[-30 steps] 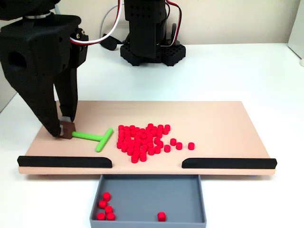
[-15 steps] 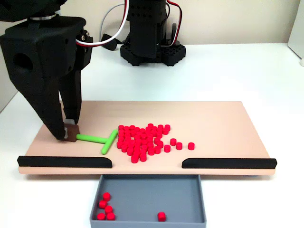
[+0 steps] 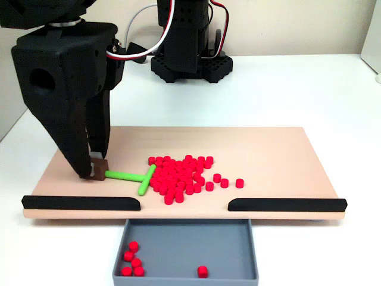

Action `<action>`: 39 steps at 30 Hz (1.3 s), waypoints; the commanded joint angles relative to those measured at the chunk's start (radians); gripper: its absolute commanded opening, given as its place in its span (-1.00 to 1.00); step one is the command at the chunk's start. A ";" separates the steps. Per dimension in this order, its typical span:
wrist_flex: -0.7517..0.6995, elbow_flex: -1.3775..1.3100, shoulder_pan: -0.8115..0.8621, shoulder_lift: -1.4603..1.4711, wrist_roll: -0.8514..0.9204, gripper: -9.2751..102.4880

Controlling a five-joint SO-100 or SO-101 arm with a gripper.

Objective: Push granules from right to the grey container

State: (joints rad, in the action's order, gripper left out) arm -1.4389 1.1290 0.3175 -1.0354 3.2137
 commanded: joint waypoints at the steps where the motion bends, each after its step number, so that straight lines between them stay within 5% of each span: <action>1: -0.002 -0.025 -0.012 -0.002 0.293 -0.84; 39: -0.011 -0.067 -0.069 0.043 -0.295 -0.84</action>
State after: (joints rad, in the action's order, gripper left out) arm -1.4450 1.0584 0.2623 -0.9848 2.9437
